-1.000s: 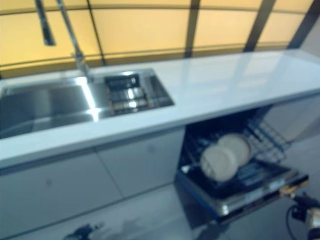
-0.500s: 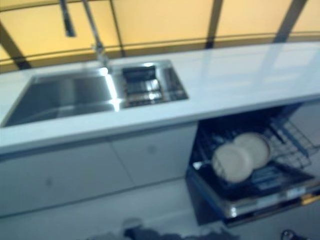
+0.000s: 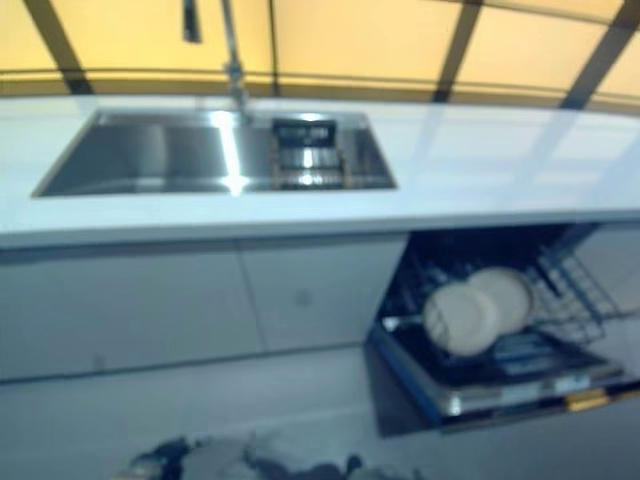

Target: Take plates into dishwasher

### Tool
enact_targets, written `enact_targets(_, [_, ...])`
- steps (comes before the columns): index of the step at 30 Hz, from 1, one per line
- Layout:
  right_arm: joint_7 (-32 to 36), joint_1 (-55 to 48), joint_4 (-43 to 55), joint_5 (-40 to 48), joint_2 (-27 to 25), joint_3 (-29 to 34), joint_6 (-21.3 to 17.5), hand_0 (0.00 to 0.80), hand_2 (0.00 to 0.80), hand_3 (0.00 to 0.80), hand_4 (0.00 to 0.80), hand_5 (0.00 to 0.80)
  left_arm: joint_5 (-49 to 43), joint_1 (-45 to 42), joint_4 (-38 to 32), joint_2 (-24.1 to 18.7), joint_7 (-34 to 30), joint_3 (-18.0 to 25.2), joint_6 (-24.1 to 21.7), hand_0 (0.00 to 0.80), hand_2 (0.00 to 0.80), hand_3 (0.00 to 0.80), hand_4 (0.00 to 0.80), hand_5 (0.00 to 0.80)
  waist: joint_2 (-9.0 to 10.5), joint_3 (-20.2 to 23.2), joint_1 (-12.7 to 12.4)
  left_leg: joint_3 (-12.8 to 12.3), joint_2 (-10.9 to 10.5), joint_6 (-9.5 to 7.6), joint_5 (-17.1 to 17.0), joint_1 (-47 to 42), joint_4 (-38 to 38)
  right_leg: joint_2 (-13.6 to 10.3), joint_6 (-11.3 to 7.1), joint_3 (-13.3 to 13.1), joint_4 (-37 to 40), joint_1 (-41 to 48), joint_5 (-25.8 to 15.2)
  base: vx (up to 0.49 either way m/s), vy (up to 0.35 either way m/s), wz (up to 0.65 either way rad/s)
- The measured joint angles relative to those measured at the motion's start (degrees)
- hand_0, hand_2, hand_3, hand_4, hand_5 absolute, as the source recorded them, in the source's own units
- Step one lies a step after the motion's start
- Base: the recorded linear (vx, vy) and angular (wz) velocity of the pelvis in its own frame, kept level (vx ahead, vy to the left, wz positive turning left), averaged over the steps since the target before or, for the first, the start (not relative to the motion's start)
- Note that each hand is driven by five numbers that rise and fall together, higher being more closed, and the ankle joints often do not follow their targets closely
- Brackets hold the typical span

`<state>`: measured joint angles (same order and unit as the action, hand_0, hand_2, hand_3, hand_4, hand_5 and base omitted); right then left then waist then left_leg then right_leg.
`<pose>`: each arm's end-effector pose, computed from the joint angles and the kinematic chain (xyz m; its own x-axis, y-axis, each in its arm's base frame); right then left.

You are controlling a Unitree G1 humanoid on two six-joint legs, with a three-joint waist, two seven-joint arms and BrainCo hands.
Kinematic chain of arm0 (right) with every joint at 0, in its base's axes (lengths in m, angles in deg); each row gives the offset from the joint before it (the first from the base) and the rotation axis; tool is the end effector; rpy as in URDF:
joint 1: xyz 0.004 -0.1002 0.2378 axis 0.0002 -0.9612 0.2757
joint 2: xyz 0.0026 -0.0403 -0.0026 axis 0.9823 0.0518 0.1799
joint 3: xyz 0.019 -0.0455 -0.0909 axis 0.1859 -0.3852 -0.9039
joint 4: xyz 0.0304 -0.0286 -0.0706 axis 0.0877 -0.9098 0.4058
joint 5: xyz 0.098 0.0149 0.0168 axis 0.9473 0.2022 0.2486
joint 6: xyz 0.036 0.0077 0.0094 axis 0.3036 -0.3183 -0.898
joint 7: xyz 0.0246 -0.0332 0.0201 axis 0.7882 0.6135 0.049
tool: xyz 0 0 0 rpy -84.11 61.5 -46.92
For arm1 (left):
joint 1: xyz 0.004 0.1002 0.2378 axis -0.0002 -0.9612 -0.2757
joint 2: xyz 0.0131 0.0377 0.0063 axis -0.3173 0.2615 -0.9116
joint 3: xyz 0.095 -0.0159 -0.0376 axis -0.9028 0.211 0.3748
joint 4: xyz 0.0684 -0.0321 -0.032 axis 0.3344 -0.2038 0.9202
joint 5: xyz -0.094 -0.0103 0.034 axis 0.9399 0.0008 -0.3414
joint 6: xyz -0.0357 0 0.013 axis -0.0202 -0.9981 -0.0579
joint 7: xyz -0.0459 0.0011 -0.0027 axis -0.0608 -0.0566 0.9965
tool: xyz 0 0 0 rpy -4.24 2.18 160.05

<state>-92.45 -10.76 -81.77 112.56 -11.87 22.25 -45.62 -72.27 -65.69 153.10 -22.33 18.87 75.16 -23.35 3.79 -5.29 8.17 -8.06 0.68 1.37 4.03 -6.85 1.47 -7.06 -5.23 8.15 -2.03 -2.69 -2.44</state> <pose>0.0471 -0.3610 -0.0563 -0.0108 -0.5308 -0.8474 0.6442 0.6445 -0.4119 0.0932 0.2642 -0.1002 0.3398 0.2898 -0.8947 0.0323 0.9472 0.3191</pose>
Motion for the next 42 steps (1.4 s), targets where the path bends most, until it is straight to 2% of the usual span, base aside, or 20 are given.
enact_targets(4, [0.19,0.13,0.61,-0.58,0.01,0.27,-1.48,0.000,0.000,0.000,0.000,0.000,-2.03,-0.29,-0.80,-0.38,0.05,-0.99,-0.66,0.000,0.000,0.000,0.000,0.000,-0.62,-0.76,0.37,0.00,-0.07,0.06,-0.08,-0.50,0.20,0.04,0.08,-1.00,-0.73,0.35,-0.15,-0.116,-0.009,-0.05])
enact_targets(6, [0.57,0.07,0.47,-1.17,0.06,0.33,-2.06,0.000,0.000,0.000,0.000,0.000,-2.02,0.12,-1.63,-1.04,0.19,-0.96,-0.70,0.000,0.000,0.000,0.000,0.000,-0.61,-2.09,0.37,0.45,-0.10,-0.09,-0.21,-0.56,-0.05,0.03,-0.70,-3.55,-3.17,-0.33,0.34,-0.270,-0.114,-0.04])
enact_targets(8, [0.69,0.28,1.15,-1.13,0.57,0.28,-2.04,0.000,0.000,0.000,0.000,0.000,-1.97,0.31,-3.05,-2.50,0.31,-0.89,-0.59,0.000,0.000,0.000,0.000,0.000,-0.25,-2.69,0.18,-0.96,0.36,-0.21,-0.68,-0.53,0.15,0.02,-0.58,-3.52,-2.87,-1.35,-0.53,-0.294,-0.205,-0.32])
enact_targets(9, [0.66,0.82,1.14,-1.10,0.70,0.26,-2.11,0.000,0.000,0.000,0.000,0.000,-1.95,-0.01,-3.02,-2.66,0.40,-0.84,-0.40,0.000,0.000,0.000,0.000,0.000,-0.78,-2.89,-0.34,-2.26,1.36,-0.06,-0.88,-0.32,0.25,0.76,-2.22,-3.53,0.23,-0.75,-3.74,-0.283,-0.250,-0.54])
enact_targets(10, [0.62,1.51,0.86,-1.06,0.97,0.28,-2.17,0.000,0.000,0.000,0.000,0.000,-1.94,-0.29,-2.75,-2.72,0.36,-0.76,-0.30,0.000,0.000,0.000,0.000,0.000,-2.27,-3.81,-1.43,-4.02,3.74,0.23,-1.96,0.02,0.64,1.28,-3.94,-4.34,-1.77,-1.68,-2.23,-0.263,-0.333,-0.25])
enact_targets(11, [0.52,0.89,0.31,-1.06,1.13,0.26,-2.09,0.000,0.000,0.000,0.000,0.000,-1.97,0.21,-2.59,-2.35,0.31,-0.41,-0.22,0.000,0.000,0.000,0.000,0.000,-2.85,-3.68,-1.48,-4.63,4.95,0.19,-1.90,0.96,0.35,0.96,-2.74,-4.41,-8.27,-3.04,-0.49,-0.164,-0.302,-0.06])
enact_targets(12, [0.35,0.28,-0.01,-1.07,1.53,0.22,-2.08,0.000,0.000,0.000,0.000,0.000,-1.99,0.05,-2.36,-2.28,0.18,-0.39,-0.37,0.000,0.000,0.000,0.000,0.000,-3.36,-3.73,-2.29,-4.76,5.91,1.05,-2.52,1.24,-0.13,-0.64,-3.04,-5.00,-12.54,-3.22,1.43,-0.157,-0.315,-0.01])
enact_targets(13, [0.25,0.29,0.02,-1.06,1.75,0.04,-2.11,0.000,0.000,0.000,0.000,0.000,-1.99,0.02,-2.08,-2.33,0.17,-0.36,-0.42,0.000,0.000,0.000,0.000,0.000,-2.69,-3.42,-3.04,-5.26,6.01,1.18,-2.44,1.62,-0.78,-2.53,-3.17,-6.32,-13.96,-2.73,2.64,-0.140,-0.275,-0.29])
enact_targets(15, [-0.02,0.90,0.29,-1.06,2.66,-0.47,-2.61,0.000,0.000,0.000,0.000,0.000,-1.96,-1.23,-0.62,-3.26,0.26,-0.31,-0.03,0.000,0.000,0.000,0.000,0.000,0.06,-2.67,-4.45,-5.10,5.27,2.79,-1.87,1.65,-1.69,-6.18,-3.65,-6.26,-7.74,0.94,1.05,-0.157,-0.320,-0.52])
enact_targets(16, [-0.42,2.36,0.71,-1.05,3.57,-1.33,-2.69,0.000,0.000,0.000,0.000,0.000,-1.92,-1.65,-0.49,-3.65,0.51,1.16,0.47,0.000,0.000,0.000,0.000,0.000,1.00,-2.84,-5.54,-5.24,6.12,4.05,-1.44,2.00,-3.30,-5.64,-4.50,-4.32,-5.14,2.30,2.28,-0.146,-0.314,-0.60])
enact_targets(18, [-0.74,3.90,0.99,-0.84,4.40,-2.54,-2.70,0.000,0.000,0.000,0.000,0.000,-1.88,-1.77,-0.51,-3.49,0.85,1.78,0.84,0.000,0.000,0.000,0.000,0.000,0.87,-2.94,-6.32,-5.04,7.24,5.55,-0.12,3.74,-5.96,-4.27,-3.76,-2.44,-2.27,3.30,3.36,-0.153,-0.239,-0.31])
enact_targets(19, [-1.09,4.18,1.84,-0.02,4.96,-3.53,-2.66,0.000,0.000,0.000,0.000,0.000,-1.86,-1.47,-0.94,-2.28,0.91,1.66,1.15,0.000,0.000,0.000,0.000,0.000,-0.76,-3.16,-5.89,-3.20,8.78,5.50,-0.18,4.29,-6.57,-2.55,-3.02,-1.44,-1.25,4.57,3.22,-0.152,-0.197,0.20])
enact_targets(22, [-1.96,2.23,1.08,2.13,5.02,-3.83,-2.70,0.000,0.000,0.000,0.000,0.000,-1.90,-0.53,-3.00,0.34,0.43,1.22,1.45,0.000,0.000,0.000,0.000,0.000,-2.81,-2.08,-5.87,-2.06,10.13,4.57,-0.96,4.56,-5.60,-1.11,-1.74,-0.73,-0.87,4.34,3.88,-0.095,-0.152,0.15])
enact_targets(26, [-1.77,-0.34,0.75,4.49,5.08,-3.79,-2.92,0.000,0.000,0.000,0.000,0.000,-1.80,-0.86,-3.47,0.88,0.47,0.09,1.60,0.000,0.000,0.000,0.000,0.000,-2.85,-1.37,-5.54,-0.97,10.00,4.11,-2.17,4.53,-3.89,-0.60,-1.52,-0.62,-1.21,4.34,3.86,-0.001,-0.120,0.10])
enact_targets(30, [0.14,-3.14,0.51,10.51,6.24,-3.22,-4.44,0.000,0.000,0.000,0.000,0.000,-1.75,-3.23,-3.15,0.80,0.51,0.19,0.53,0.000,0.000,0.000,0.000,0.000,-1.85,0.50,-4.30,0.20,9.48,7.16,-5.31,3.76,-0.58,-0.46,-1.83,0.28,0.90,5.47,2.96,-0.076,-0.106,0.22])
enact_targets(33, [1.23,-3.41,0.48,16.41,8.34,-2.99,-6.24,0.000,0.000,0.000,0.000,0.000,-1.73,-3.28,-2.93,0.99,0.53,0.16,-0.10,0.000,0.000,0.000,0.000,0.000,-1.52,0.56,-4.53,0.36,9.31,6.84,-5.64,4.70,-1.07,-0.37,-1.86,0.32,3.19,6.25,2.22,-0.196,-0.043,0.23])
enact_targets(35, [2.33,-2.19,0.38,22.11,9.43,-1.88,-7.76,0.000,0.000,0.000,0.000,0.000,-1.74,-2.83,-2.60,1.86,0.35,0.15,-1.02,0.000,0.000,0.000,0.000,0.000,-2.45,-0.04,-4.43,0.16,9.22,6.39,-5.82,5.85,-2.80,-0.38,-1.52,0.14,2.62,5.75,2.88,-0.239,0.007,0.19])
enact_targets(38, [3.00,1.38,0.96,27.07,9.36,-0.73,-9.31,0.000,0.000,0.000,0.000,0.000,-1.64,-1.38,-3.30,3.53,-0.51,-1.40,-1.60,0.000,0.000,0.000,0.000,0.000,-4.19,-1.38,-4.35,-1.16,8.45,2.04,-4.17,8.00,-4.69,-1.95,-1.11,-0.56,-1.75,2.02,4.25,-0.210,0.139,0.01])
enact_targets(40, [2.90,3.70,2.43,31.46,9.78,-0.81,-11.61,0.000,0.000,0.000,0.000,0.000,-1.18,-1.17,-3.32,4.90,-0.69,-3.31,-1.56,0.000,0.000,0.000,0.000,0.000,-6.18,-2.38,-4.38,-1.31,7.42,2.20,-4.35,8.98,-4.76,-2.47,-1.97,-1.53,-4.31,-0.29,4.63,-0.268,0.007,-0.13])
enact_targets(42, [2.91,4.49,2.55,35.20,10.02,-0.78,-12.66,0.000,0.000,0.000,0.000,0.000,-0.38,-0.01,-3.22,5.64,-0.73,-3.86,-1.96,0.000,0.000,0.000,0.000,0.000,-7.63,-3.52,-4.31,-0.76,7.08,3.45,-4.04,11.51,-7.11,-3.29,-2.36,-1.52,-6.75,-2.68,5.39,-0.190,0.026,0.10])
